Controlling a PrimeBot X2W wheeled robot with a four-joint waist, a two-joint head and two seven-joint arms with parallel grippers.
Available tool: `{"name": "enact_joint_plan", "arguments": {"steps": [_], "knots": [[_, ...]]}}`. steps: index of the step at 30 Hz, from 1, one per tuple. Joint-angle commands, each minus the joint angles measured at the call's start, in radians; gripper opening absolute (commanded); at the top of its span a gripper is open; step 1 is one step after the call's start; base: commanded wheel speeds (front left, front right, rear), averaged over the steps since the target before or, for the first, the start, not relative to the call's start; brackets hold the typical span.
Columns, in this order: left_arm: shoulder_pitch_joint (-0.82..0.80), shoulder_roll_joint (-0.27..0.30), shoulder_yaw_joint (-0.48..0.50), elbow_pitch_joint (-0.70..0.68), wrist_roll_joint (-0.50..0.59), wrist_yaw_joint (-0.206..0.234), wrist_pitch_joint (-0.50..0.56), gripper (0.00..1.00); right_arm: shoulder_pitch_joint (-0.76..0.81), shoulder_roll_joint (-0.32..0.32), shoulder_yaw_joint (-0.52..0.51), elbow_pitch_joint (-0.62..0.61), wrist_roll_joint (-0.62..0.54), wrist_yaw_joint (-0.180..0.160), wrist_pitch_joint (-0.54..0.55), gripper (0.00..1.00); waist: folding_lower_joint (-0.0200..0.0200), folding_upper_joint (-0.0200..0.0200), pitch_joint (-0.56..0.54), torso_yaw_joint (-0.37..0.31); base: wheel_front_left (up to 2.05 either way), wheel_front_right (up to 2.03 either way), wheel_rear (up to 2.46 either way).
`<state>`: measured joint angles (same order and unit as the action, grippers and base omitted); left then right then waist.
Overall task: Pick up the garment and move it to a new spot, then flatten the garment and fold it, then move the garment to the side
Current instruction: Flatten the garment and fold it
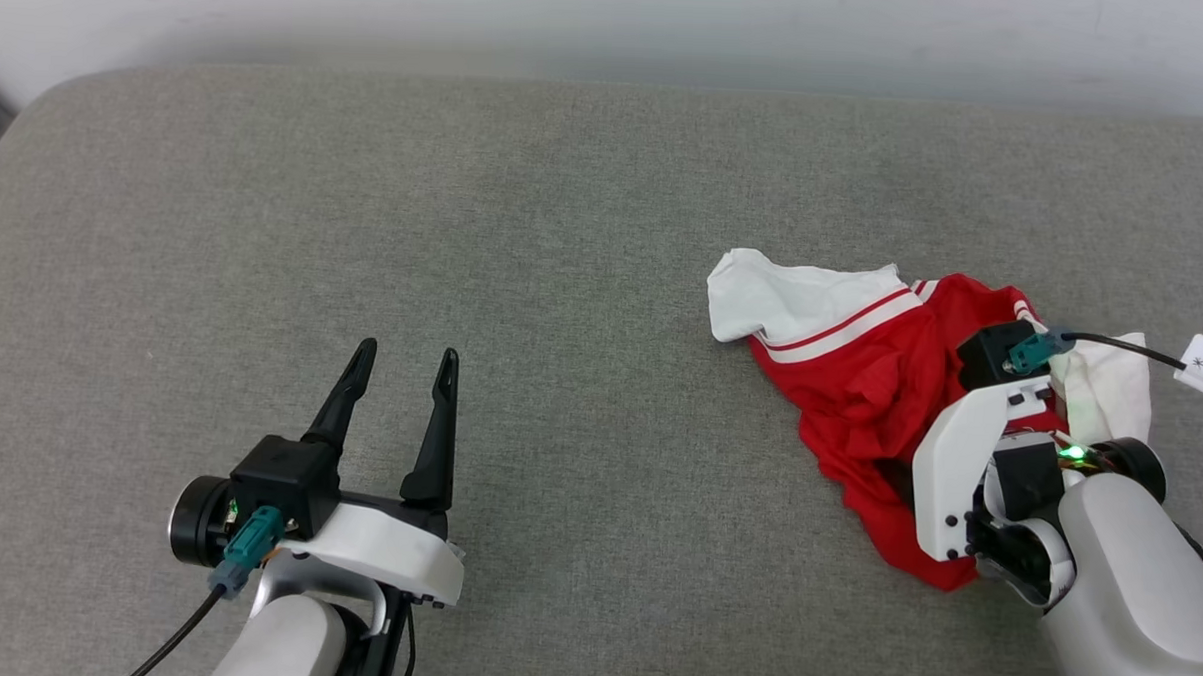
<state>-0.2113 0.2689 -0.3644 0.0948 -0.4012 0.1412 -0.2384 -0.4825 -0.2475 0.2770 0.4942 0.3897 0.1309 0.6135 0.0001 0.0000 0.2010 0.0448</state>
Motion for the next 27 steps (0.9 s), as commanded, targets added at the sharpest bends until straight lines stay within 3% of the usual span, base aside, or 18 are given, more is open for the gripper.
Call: {"name": "enact_joint_plan", "arguments": {"steps": [1, 2, 3, 4, 9, 11, 15, 19, 20, 21, 22, 27], "knots": [[-0.008, -0.004, 0.0, 0.006, 0.0, -0.002, -0.006, 1.0, -0.003, 0.014, 0.019, 0.038, 0.016, 0.0, 0.0, 1.0, -0.0001, 0.0, 0.005, 0.005, 0.0, 0.0, 0.0], [-0.009, -0.003, 0.002, 0.01, -0.002, -0.003, -0.008, 1.0, 0.002, 0.022, 0.031, 0.061, 0.03, 0.0, -0.006, 0.47, -0.0001, 0.0, 0.004, 0.005, 0.0, 0.0, 0.0], [-0.009, -0.003, 0.005, 0.013, -0.003, -0.003, -0.01, 1.0, 0.006, 0.029, 0.044, 0.077, 0.041, 0.0, -0.012, 0.04, -0.0001, 0.0, 0.003, 0.004, 0.0, 0.0, 0.0], [-0.007, -0.002, 0.006, 0.016, -0.004, -0.003, -0.011, 1.0, 0.008, 0.036, 0.059, 0.087, 0.054, 0.001, -0.019, 0.0, -0.0001, 0.0, 0.001, 0.001, 0.0, 0.0, 0.0], [0.014, 0.003, 0.013, 0.024, -0.007, 0.005, -0.014, 1.0, 0.013, 0.035, 0.124, 0.028, 0.104, 0.001, -0.092, 0.0, -0.0001, 0.0, -0.021, -0.016, 0.0, 0.0, 0.0], [0.023, 0.008, 0.015, 0.026, -0.012, 0.008, -0.015, 1.0, 0.055, 0.024, 0.189, -0.094, 0.142, 0.001, -0.112, 0.0, -0.0001, 0.0, -0.042, -0.031, 0.0, 0.0, 0.0], [0.039, 0.003, 0.008, 0.026, -0.015, 0.014, -0.013, 1.0, 0.148, 0.012, 0.253, -0.208, 0.16, 0.0, -0.082, 0.0, -0.0001, 0.0, -0.064, -0.039, 0.0, 0.0, 0.0], [0.046, -0.001, 0.003, 0.028, -0.021, 0.013, -0.011, 1.0, 0.262, 0.009, 0.264, -0.247, 0.169, 0.0, -0.038, 0.0, -0.0001, 0.0, -0.084, -0.04, 0.0, 0.0, 0.0], [0.049, -0.002, 0.002, 0.028, -0.022, 0.014, -0.011, 1.0, 0.281, 0.008, 0.257, -0.247, 0.161, 0.0, -0.042, 0.07, -0.0001, 0.0, -0.087, -0.04, 0.0, 0.0, 0.0], [0.053, -0.003, 0.001, 0.03, -0.024, 0.015, -0.011, 1.0, 0.295, 0.011, 0.244, -0.249, 0.15, 0.0, -0.064, 0.59, -0.0001, 0.0, -0.092, -0.041, 0.0, 0.0, 0.0], [0.059, -0.003, 0.001, 0.031, -0.025, 0.015, -0.011, 1.0, 0.31, 0.02, 0.23, -0.255, 0.143, 0.0, -0.092, 1.0, -0.0001, 0.0, -0.096, -0.043, 0.0, 0.0, 0.0], [0.075, 0.003, -0.001, 0.032, -0.031, 0.017, -0.007, 1.0, 0.354, 0.049, 0.158, -0.314, 0.094, 0.0, -0.278, 1.0, -0.0001, 0.0, -0.122, -0.05, 0.0, 0.0, 0.0]]}}
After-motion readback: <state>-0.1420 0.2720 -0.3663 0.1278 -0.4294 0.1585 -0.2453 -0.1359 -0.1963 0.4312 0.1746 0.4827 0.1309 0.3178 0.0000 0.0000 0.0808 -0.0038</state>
